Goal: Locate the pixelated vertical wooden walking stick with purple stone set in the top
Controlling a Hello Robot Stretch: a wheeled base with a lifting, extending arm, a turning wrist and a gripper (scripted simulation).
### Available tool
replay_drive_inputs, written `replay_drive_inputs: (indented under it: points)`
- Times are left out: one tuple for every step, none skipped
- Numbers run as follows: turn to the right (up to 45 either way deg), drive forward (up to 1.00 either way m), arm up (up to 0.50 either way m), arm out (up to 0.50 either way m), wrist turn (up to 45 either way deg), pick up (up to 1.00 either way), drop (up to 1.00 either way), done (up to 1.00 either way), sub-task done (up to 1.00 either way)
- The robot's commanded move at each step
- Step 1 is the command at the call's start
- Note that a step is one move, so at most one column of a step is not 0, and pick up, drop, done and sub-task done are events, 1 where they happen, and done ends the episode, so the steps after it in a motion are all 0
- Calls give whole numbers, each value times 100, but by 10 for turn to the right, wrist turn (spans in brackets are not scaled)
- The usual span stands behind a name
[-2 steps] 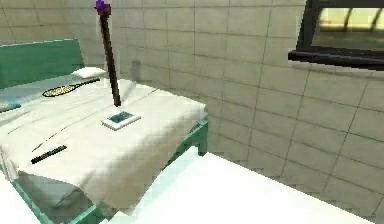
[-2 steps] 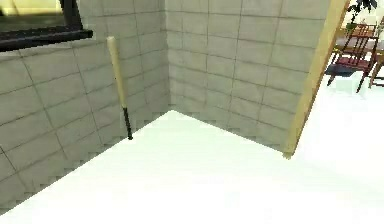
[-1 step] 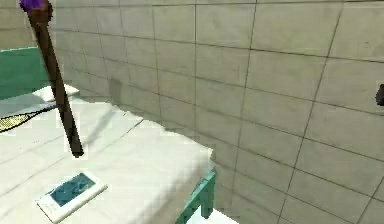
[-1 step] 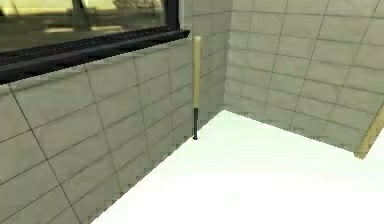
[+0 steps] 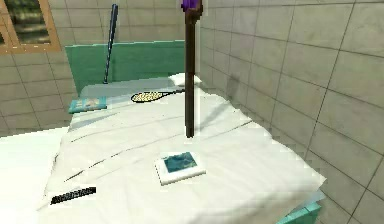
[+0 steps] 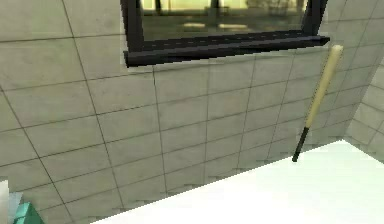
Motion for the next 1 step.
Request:
replay_drive_inputs:
  points:
    - [0, 0, 0, 0, 0, 0, 0, 100, 0]
